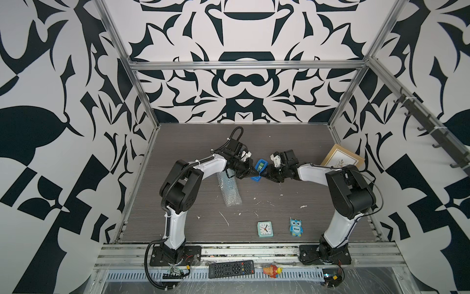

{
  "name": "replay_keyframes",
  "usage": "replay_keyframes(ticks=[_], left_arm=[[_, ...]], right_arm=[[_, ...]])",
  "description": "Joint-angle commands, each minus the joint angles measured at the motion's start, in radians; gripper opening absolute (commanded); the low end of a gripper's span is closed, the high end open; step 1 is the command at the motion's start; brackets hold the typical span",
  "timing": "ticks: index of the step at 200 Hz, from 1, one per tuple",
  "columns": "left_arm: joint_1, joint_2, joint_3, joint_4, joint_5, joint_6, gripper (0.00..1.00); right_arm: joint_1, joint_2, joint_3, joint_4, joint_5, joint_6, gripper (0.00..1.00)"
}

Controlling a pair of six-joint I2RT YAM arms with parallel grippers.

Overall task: Wrap wine bottles in bubble wrap
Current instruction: Tear off the tape using the Tape Cutter.

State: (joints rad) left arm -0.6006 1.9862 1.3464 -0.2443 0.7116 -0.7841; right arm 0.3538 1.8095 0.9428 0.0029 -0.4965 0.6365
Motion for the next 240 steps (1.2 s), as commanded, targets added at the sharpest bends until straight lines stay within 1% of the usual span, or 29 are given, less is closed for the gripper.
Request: replay_keyframes(ticks=[1,28,55,70,112,148,180,215,240], left_arm=[[-0.002,-0.031,0.036,-0.068,0.017,0.022,0.0],[-0.001,-0.036,0.025,-0.081,0.012,0.023,0.0],[-0.001,-0.061,-0.004,-0.081,0.002,0.016,0.0],[-0.003,-0.077,-0.028,-0.079,-0.006,0.011,0.0],[-0.005,-0.12,-0.105,-0.056,-0.023,-0.006,0.0],[-0.011,-0.127,-0.15,-0.045,-0.037,-0.013,0.0],[-0.01,-0.102,-0.145,-0.057,-0.057,0.004,0.0],[-0.011,-0.08,-0.115,-0.119,-0.094,0.031,0.0],[-0.01,-0.08,-0.121,-0.139,-0.108,0.037,0.0]], right_arm=[[0.01,0.014,0.031,0.04,0.009,0.031,0.45],[0.016,0.032,0.036,0.033,0.044,0.039,0.45],[0.02,0.048,0.026,0.042,0.076,0.053,0.4],[0.023,0.055,0.022,0.048,0.089,0.059,0.38],[0.034,0.087,0.028,0.061,0.101,0.072,0.37],[0.039,0.085,0.026,0.07,0.102,0.076,0.32],[0.039,0.079,0.024,0.055,0.11,0.06,0.29],[0.038,0.083,0.02,0.049,0.113,0.052,0.28],[0.039,0.09,0.027,0.049,0.117,0.052,0.27]])
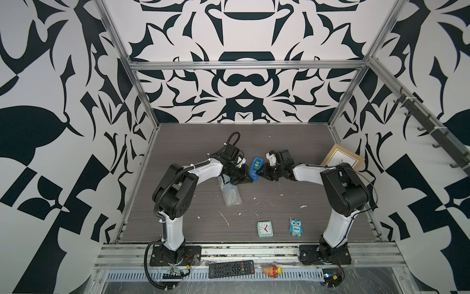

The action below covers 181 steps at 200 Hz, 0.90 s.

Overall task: Wrap wine bottles in bubble wrap
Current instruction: Tear off the tape using the Tape Cutter.

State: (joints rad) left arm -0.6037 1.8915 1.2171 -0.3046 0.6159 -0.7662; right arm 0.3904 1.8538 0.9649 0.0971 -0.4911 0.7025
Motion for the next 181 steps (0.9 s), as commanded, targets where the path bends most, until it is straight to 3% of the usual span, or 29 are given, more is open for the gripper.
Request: replay_keyframes(ticks=[1,94,181], left_arm=[[-0.007,0.014,0.008,-0.08,-0.012,0.018,0.0],[-0.015,0.027,-0.017,-0.087,-0.027,0.009,0.0],[-0.015,0.139,0.088,-0.266,-0.173,0.075,0.0]], right_arm=[[0.002,0.045,0.006,-0.045,0.111,-0.014,0.27],[0.004,0.07,0.022,-0.045,0.112,-0.012,0.27],[0.005,0.082,0.018,-0.043,0.123,-0.014,0.27]])
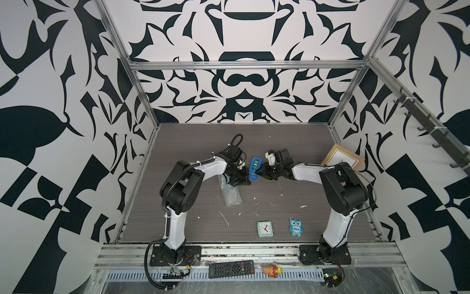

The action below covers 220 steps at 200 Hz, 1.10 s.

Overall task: Wrap wine bottles in bubble wrap
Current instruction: Tear off the tape using the Tape Cutter.

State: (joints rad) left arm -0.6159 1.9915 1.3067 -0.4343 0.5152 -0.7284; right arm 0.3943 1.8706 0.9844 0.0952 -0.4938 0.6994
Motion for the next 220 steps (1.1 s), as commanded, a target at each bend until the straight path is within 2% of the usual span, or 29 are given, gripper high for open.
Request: replay_keyframes(ticks=[1,164,179,220], left_arm=[[-0.003,0.039,-0.001,-0.137,-0.074,0.038,0.0],[-0.065,0.099,0.118,-0.431,-0.503,0.243,0.0],[-0.065,0.087,0.121,-0.42,-0.483,0.271,0.0],[-0.066,0.021,0.125,-0.315,-0.337,0.397,0.0]], right_arm=[[0.002,0.066,-0.001,-0.04,0.126,-0.012,0.27],[0.001,0.089,0.007,-0.055,0.148,-0.03,0.27],[0.002,0.083,0.004,-0.057,0.147,-0.033,0.27],[0.0,-0.014,-0.015,-0.052,0.154,-0.059,0.28]])
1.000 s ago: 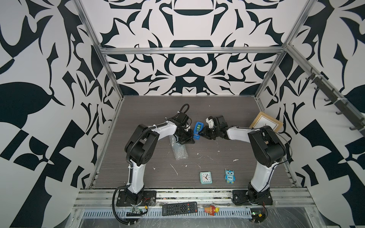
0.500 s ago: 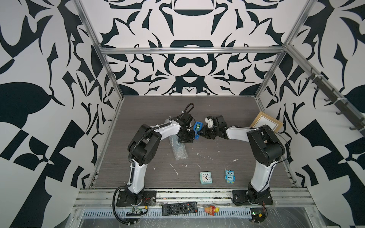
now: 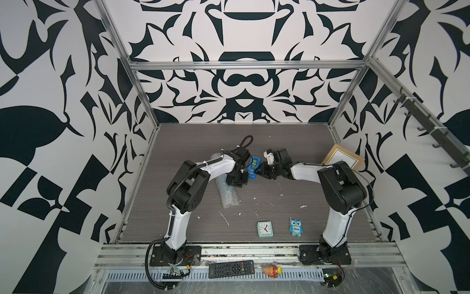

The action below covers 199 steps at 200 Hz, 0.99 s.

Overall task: Wrap wine bottles in bubble wrap
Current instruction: Tear off the tape using the Tape Cutter.

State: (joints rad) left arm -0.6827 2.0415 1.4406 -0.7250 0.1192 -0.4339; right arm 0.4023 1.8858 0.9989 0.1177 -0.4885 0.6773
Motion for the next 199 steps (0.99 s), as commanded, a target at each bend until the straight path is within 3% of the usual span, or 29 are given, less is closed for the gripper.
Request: replay_keyframes(ticks=[1,76,115,154,199], left_arm=[[0.001,-0.032,-0.007,-0.023,0.062,0.107,0.0],[0.0,-0.21,0.037,-0.01,0.214,0.374,0.0],[0.001,-0.333,0.044,-0.071,0.2,0.472,0.0],[0.002,-0.337,0.163,-0.306,0.263,0.532,0.0],[0.001,-0.452,0.11,-0.31,0.408,0.669,0.0]], right_arm=[[-0.007,-0.033,-0.03,-0.076,0.15,-0.039,0.28],[-0.036,-0.37,-0.011,-0.231,0.193,-0.21,0.39],[-0.083,-0.568,-0.046,-0.253,0.002,-0.311,0.48],[-0.011,-0.759,-0.078,-0.31,-0.099,-0.476,0.61],[-0.008,-0.777,-0.088,-0.27,-0.297,-0.458,0.66]])
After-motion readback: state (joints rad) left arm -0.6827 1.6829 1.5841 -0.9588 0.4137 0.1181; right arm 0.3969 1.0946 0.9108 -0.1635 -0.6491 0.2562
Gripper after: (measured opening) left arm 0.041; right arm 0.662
